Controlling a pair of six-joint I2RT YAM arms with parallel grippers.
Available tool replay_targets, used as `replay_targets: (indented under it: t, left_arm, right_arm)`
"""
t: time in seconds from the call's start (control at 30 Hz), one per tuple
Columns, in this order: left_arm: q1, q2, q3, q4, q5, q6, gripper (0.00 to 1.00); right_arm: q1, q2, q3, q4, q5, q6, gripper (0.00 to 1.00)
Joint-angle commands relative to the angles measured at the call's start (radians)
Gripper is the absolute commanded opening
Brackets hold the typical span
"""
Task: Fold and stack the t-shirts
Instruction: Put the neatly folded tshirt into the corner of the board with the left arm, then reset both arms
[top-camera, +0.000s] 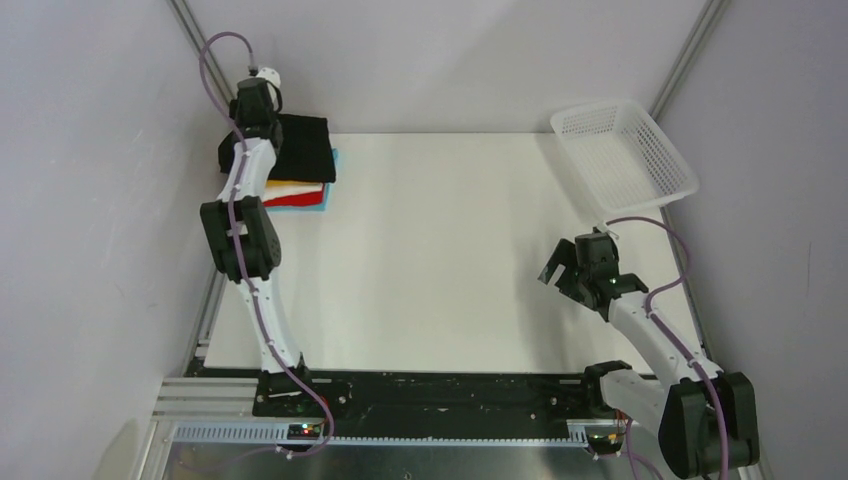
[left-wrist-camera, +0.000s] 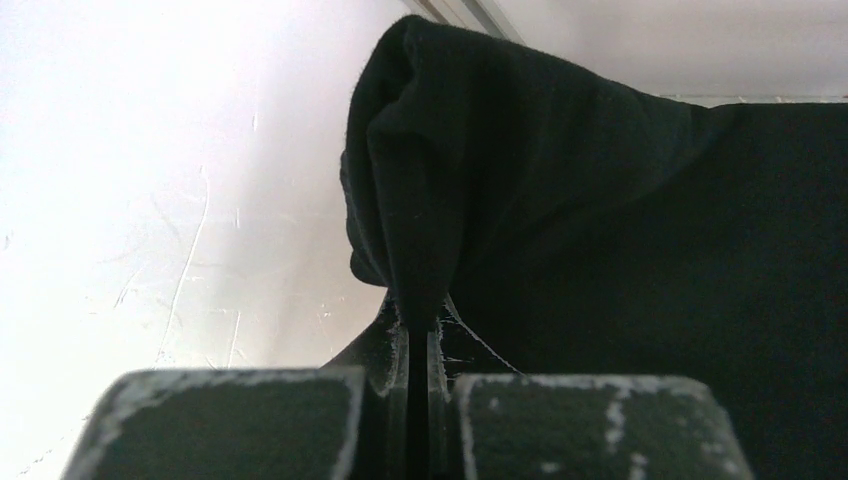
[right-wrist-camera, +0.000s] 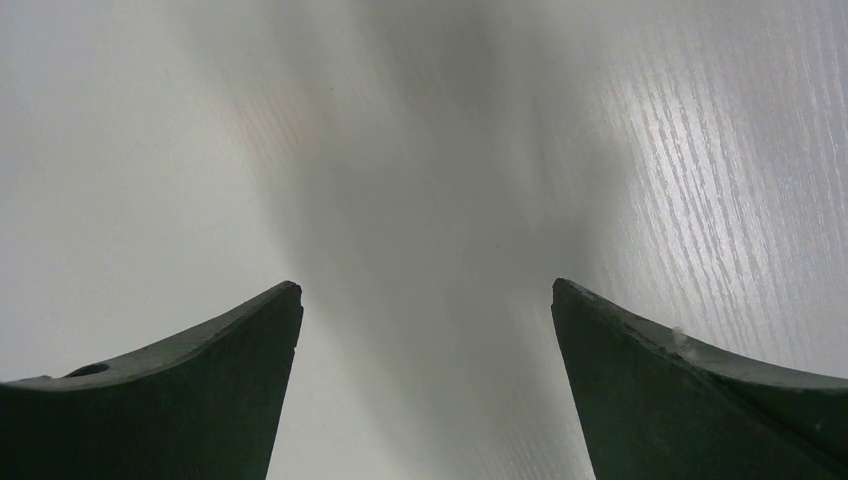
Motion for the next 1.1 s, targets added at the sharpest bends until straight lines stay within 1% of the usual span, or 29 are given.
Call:
replay_targets:
  t: [0.0,0.03,0.07,0.1,0.13,0.17,0.2,0.23,0.27,0.33,0.4,0.5,0.6,0.63,0.67,0.77,0.8,0.87,0.93,0.97,1.0,1.03,1.07]
  left_arm:
    - [0.033,0.023,0.014,0.063,-0.016,-0.024,0.02]
    - [0.037,0.027,0.014,0.064,-0.017,-0.028,0.06]
    - [0.039,0.039,0.012,0.064,-0.025,-0.027,0.24]
    - [0.040,0.045,0.012,0.064,-0.032,-0.025,0.34]
    - [0.039,0.052,0.012,0.064,-0.045,-0.025,0.48]
    - [0.039,0.055,0.012,0.064,-0.052,-0.028,0.56]
    - [0.039,0.055,0.014,0.063,-0.065,-0.030,0.74]
    - [0.039,0.054,0.014,0.064,-0.068,-0.038,0.87]
    - [0.040,0.045,0.013,0.064,-0.071,-0.042,0.96]
    - [0.040,0.021,0.012,0.062,-0.070,-0.060,0.99]
    - [0.041,-0.009,0.009,0.058,-0.071,-0.091,1.00]
    - [0.039,-0.065,-0.014,0.042,-0.051,-0.177,1.00]
    - [0.035,-0.170,-0.069,0.029,0.002,-0.297,1.00]
    - [0.034,-0.195,-0.116,0.028,0.048,-0.321,1.00]
    - [0.029,-0.247,-0.139,0.025,0.072,-0.372,1.00]
    - [-0.004,-0.402,-0.293,0.039,0.214,-0.446,1.00]
    - [-0.013,-0.429,-0.344,0.047,0.227,-0.476,1.00]
    - [-0.043,-0.502,-0.398,0.061,0.208,-0.502,1.00]
    - [-0.075,-0.569,-0.445,0.064,0.165,-0.530,1.00]
    - [-0.097,-0.626,-0.467,0.063,0.142,-0.541,1.00]
    - [-0.108,-0.658,-0.520,0.064,0.129,-0.586,1.00]
    - [-0.119,-0.729,-0.549,0.070,0.141,-0.618,1.00]
    - [-0.123,-0.766,-0.618,0.072,0.181,-0.682,1.00]
  right_arm:
    - [0.000,0.029,0.055,-0.002,0.041,0.006,1.00]
    - [0.001,0.034,0.056,-0.001,0.041,0.007,0.99]
    - [0.001,0.041,0.056,0.005,0.042,0.008,0.99]
    - [0.001,0.045,0.056,0.007,0.041,0.008,0.99]
    - [0.001,0.052,0.059,0.013,0.042,0.008,0.99]
    - [0.001,0.055,0.060,0.015,0.041,0.008,0.99]
    - [0.001,0.061,0.065,0.016,0.040,0.006,0.99]
    - [0.001,0.062,0.067,0.015,0.039,0.005,1.00]
    - [0.001,0.064,0.070,0.015,0.037,0.003,0.99]
    - [0.001,0.063,0.072,0.015,0.039,-0.001,0.99]
    - [0.001,0.055,0.073,0.012,0.043,-0.004,0.99]
    - [0.002,0.029,0.072,0.011,0.037,-0.012,0.99]
    - [0.001,-0.007,0.073,0.002,0.018,-0.030,0.99]
    - [0.001,-0.031,0.074,-0.005,0.014,-0.041,0.99]
    - [0.000,-0.044,0.075,-0.010,0.006,-0.052,0.99]
    - [-0.004,-0.108,0.083,-0.048,0.018,-0.109,0.99]
    - [-0.007,-0.119,0.089,-0.070,0.027,-0.117,0.99]
    - [-0.010,-0.156,0.092,-0.092,0.016,-0.128,1.00]
    - [-0.008,-0.191,0.094,-0.101,-0.035,-0.127,0.99]
    - [-0.009,-0.210,0.092,-0.101,-0.065,-0.124,1.00]
    - [-0.007,-0.218,0.089,-0.096,-0.076,-0.124,0.99]
    - [-0.007,-0.233,0.089,-0.094,-0.094,-0.123,0.99]
    - [-0.007,-0.247,0.088,-0.091,-0.098,-0.122,0.99]
